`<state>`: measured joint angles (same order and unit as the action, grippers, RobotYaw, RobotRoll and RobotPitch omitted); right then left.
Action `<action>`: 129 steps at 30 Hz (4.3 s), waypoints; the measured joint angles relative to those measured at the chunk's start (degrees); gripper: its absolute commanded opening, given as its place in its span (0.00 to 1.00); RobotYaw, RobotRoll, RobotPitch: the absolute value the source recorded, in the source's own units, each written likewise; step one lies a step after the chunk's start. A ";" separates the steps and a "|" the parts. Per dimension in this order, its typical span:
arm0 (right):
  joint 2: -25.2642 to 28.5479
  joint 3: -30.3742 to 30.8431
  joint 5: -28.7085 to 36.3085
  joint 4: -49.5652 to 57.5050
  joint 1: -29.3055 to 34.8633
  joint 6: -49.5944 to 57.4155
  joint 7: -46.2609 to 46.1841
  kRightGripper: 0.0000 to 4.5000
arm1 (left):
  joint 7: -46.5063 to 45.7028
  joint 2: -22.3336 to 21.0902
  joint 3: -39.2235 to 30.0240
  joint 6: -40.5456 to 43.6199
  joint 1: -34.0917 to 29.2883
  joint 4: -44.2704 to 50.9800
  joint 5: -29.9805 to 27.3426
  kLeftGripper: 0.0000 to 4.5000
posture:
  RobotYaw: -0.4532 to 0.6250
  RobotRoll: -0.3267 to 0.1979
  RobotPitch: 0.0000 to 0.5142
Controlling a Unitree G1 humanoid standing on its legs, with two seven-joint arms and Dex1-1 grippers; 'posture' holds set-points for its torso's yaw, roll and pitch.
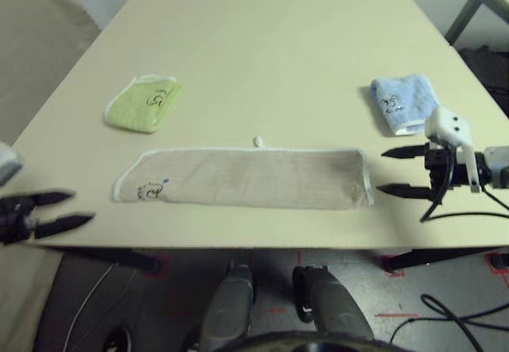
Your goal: Fold the towel and set it aside.
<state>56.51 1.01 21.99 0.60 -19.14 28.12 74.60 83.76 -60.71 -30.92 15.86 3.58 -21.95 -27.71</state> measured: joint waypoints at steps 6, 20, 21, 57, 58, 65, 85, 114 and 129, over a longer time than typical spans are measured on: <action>2.45 0.11 3.27 1.26 -0.81 17.96 -1.36 1.00 | 5.00 7.54 4.52 -10.99 5.61 -0.20 -1.51 0.99 | 0.46 0.62 0.29; -3.47 -4.65 14.04 -14.25 -18.32 62.14 -15.16 1.00 | 8.27 4.98 18.86 -15.29 14.91 -3.90 -10.17 0.99 | 0.46 0.62 0.27; -3.93 -4.68 14.48 -15.88 -19.81 62.31 -16.61 1.00 | 8.29 4.77 19.99 -16.06 14.83 -3.80 -10.56 0.99 | 0.46 0.62 0.27; -14.54 1.57 48.37 -29.05 -24.15 62.39 -55.85 1.00 | 8.47 4.34 25.38 -20.04 16.91 -7.07 -11.31 0.99 | 0.48 0.62 0.28; -15.12 0.70 48.41 -29.04 -23.96 62.39 -56.89 1.00 | 8.47 4.34 25.38 -20.06 16.96 -7.06 -11.29 0.99 | 0.48 0.62 0.28; -16.56 -1.90 49.76 -25.88 -21.76 62.36 -60.09 0.97 | 8.47 4.34 25.38 -20.12 17.49 -7.04 -10.99 1.00 | 0.48 0.62 0.29; -9.16 4.97 42.99 -12.40 -17.18 62.36 -55.75 0.01 | 8.47 5.06 25.39 -20.29 17.55 -5.65 -10.19 1.00 | 0.48 0.62 0.28; 6.07 20.24 36.12 0.28 -33.94 62.34 -27.52 0.01 | 8.47 6.10 25.41 -21.34 15.60 -4.73 -10.00 1.00 | 0.46 0.62 0.31; -4.20 18.16 57.64 0.59 -30.89 62.34 -53.83 0.01 | 8.47 6.19 25.30 -21.31 15.43 -4.03 -9.99 1.00 | 0.48 0.62 0.32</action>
<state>52.31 19.17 79.63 1.19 -50.04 90.46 20.77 92.23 -54.52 -5.62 -5.46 19.01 -25.99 -37.70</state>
